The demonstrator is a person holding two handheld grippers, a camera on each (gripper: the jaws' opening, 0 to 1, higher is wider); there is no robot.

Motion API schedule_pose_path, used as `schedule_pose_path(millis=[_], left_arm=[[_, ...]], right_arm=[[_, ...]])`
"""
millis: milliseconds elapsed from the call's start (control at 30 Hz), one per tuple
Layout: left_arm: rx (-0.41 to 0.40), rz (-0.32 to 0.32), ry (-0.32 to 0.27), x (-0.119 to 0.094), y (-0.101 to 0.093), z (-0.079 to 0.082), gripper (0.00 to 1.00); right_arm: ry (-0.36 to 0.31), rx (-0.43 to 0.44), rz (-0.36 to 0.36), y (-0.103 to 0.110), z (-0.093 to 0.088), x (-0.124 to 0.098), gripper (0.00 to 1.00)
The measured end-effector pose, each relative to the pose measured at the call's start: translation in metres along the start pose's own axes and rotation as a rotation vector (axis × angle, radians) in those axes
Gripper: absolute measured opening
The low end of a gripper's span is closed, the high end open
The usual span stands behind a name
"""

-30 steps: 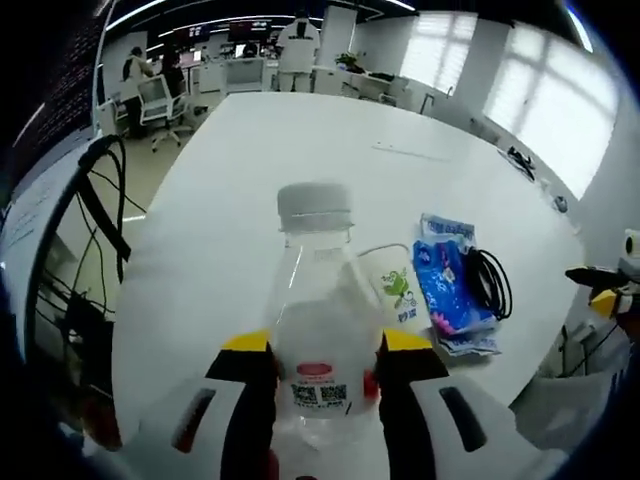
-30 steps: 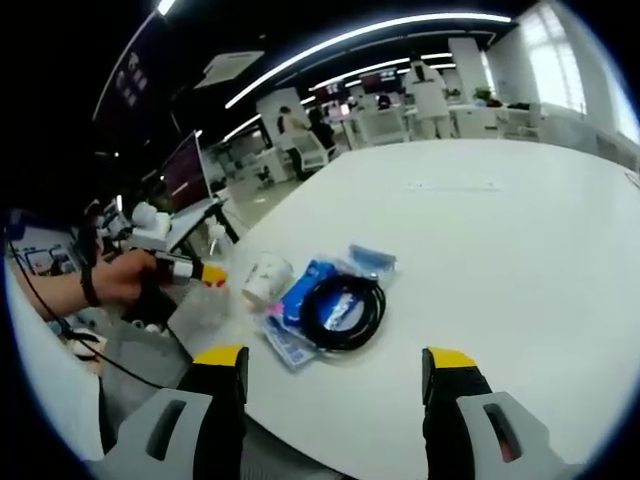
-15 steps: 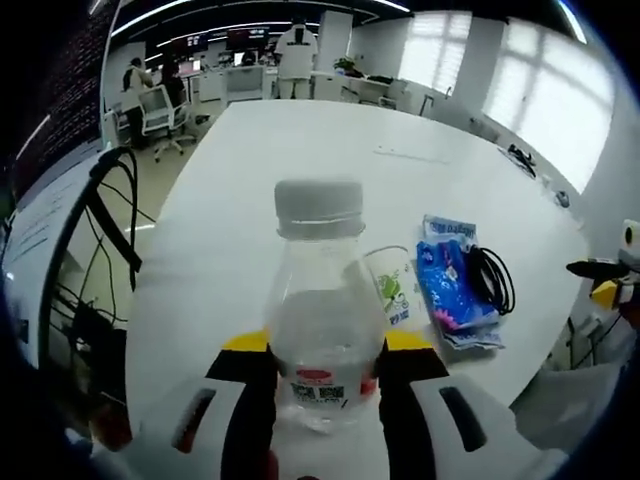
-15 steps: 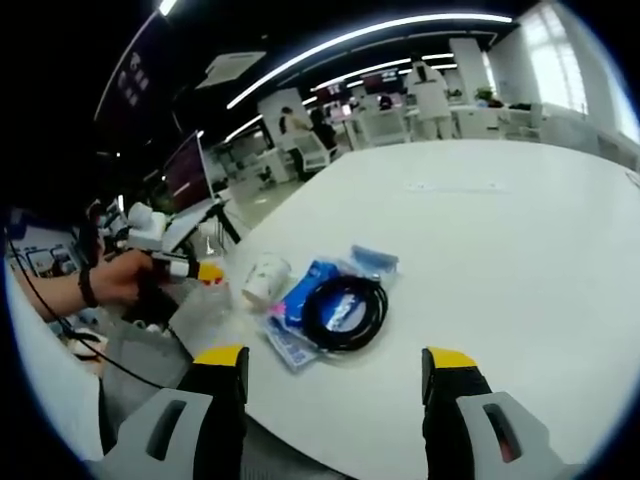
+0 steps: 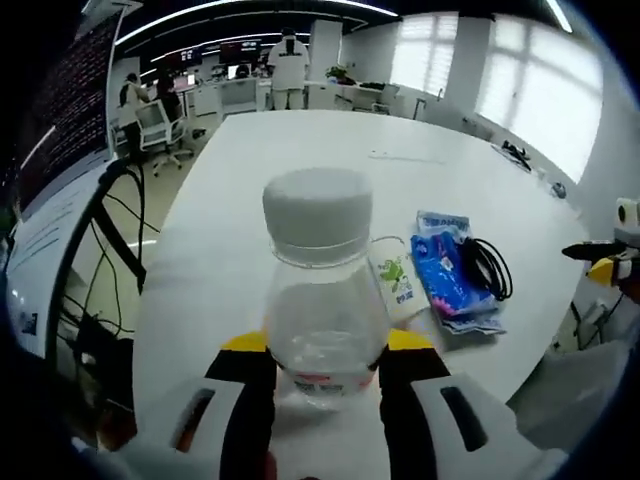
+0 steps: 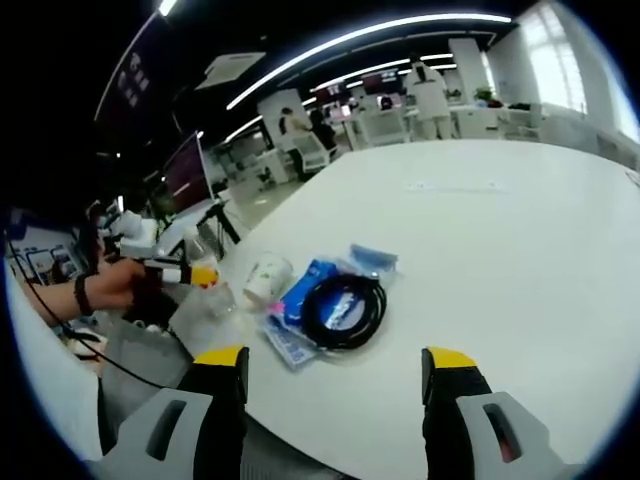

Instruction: Arrange the tabletop items into an orderly group along one side of the table until the central work area is clear of visible clutter.

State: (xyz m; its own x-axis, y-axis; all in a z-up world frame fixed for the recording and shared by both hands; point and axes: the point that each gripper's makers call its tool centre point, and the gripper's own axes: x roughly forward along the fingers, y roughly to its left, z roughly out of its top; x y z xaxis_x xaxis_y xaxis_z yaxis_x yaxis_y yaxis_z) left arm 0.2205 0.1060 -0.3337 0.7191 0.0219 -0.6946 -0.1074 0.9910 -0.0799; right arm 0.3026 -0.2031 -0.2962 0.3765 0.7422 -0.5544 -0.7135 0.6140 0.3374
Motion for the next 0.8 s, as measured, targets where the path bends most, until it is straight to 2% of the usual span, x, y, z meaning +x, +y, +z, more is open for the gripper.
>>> schedule_pose_path(millis=[267,467,800], left_arm=[[0.039,0.013,0.000,-0.007,-0.003,-0.010,0.40],[0.039,0.024,-0.004,-0.009,-0.008,-0.019,0.39],[0.044,0.032,-0.013,-0.006,-0.008,-0.021,0.40]], right_arm=[[-0.003,-0.002,0.004,0.000,0.000,0.000,0.72],[-0.005,-0.005,0.001,-0.002,0.000,-0.002,0.72],[-0.011,-0.007,-0.004,-0.002,0.000,-0.006,0.72]])
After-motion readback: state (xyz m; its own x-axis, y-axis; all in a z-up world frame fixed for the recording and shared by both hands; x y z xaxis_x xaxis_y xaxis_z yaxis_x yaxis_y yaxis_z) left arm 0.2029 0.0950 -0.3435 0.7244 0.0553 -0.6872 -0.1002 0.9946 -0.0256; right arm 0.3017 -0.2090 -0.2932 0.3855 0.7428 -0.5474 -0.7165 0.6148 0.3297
